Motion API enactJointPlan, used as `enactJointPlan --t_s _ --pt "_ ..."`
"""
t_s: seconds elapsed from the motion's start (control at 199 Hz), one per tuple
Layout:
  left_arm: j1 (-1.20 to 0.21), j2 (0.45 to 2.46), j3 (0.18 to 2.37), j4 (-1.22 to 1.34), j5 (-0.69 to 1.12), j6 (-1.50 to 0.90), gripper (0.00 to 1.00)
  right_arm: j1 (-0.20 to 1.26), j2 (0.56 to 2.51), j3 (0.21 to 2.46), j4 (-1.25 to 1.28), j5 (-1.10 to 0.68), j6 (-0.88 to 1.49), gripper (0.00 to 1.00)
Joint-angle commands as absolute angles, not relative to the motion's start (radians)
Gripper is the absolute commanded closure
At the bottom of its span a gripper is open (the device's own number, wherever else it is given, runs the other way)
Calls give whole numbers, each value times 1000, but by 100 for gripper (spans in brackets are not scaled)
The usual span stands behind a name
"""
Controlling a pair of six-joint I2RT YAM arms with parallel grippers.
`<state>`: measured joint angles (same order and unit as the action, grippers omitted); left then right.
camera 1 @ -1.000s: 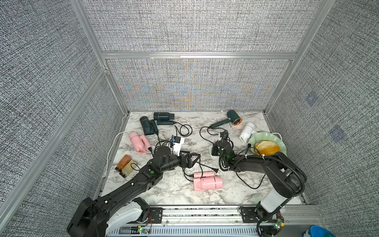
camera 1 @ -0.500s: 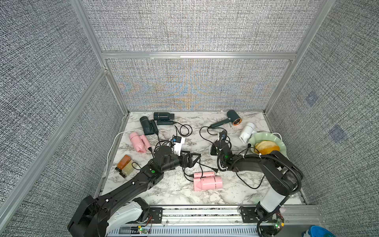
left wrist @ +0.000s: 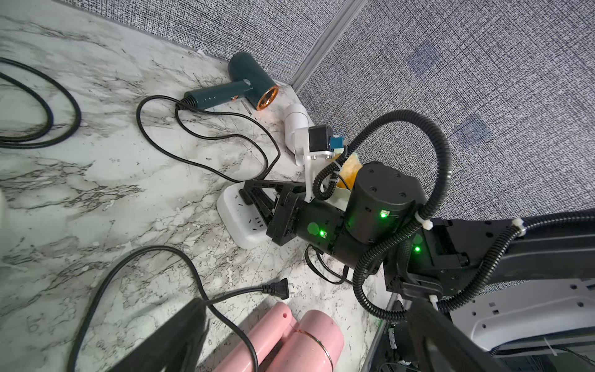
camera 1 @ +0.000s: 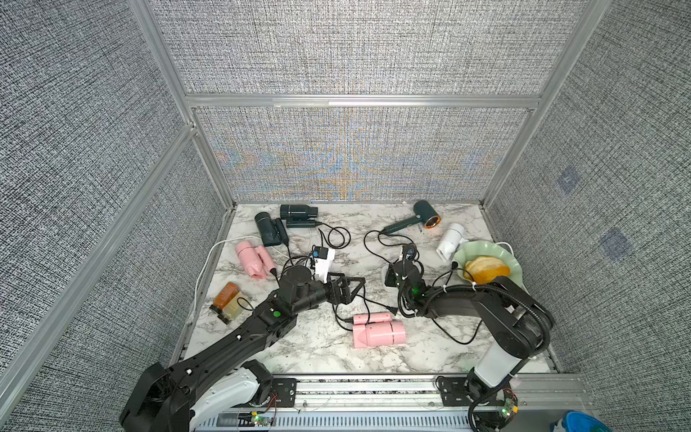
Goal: Charge the blow dryers
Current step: Insert the plug into the socket.
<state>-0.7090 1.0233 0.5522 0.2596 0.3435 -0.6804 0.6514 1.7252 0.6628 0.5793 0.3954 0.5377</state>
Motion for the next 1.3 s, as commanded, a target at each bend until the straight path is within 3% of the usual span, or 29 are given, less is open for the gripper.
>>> enactJointPlan --t_s 0.0,0.291,0.391,0.542,0.753,1.024,1.3 --pt "-709 1030 561 248 339 -667 1 657 1756 657 465 379 524 94" --pt "-709 1043 564 250 337 -673 1 664 1744 633 516 337 510 90" --pt "-709 1061 576 246 352 -672 1 662 1711 652 476 322 501 81" --pt "-709 1062 575 250 356 -673 1 637 1669 667 438 271 506 60" --pt "-709 1053 573 243 353 -675 1 610 1583 686 324 174 494 48" --pt "-709 1055 574 238 379 -665 1 554 1562 762 132 19 472 49" --pt "-709 1060 560 244 396 -672 1 548 1616 801 123 32 462 66"
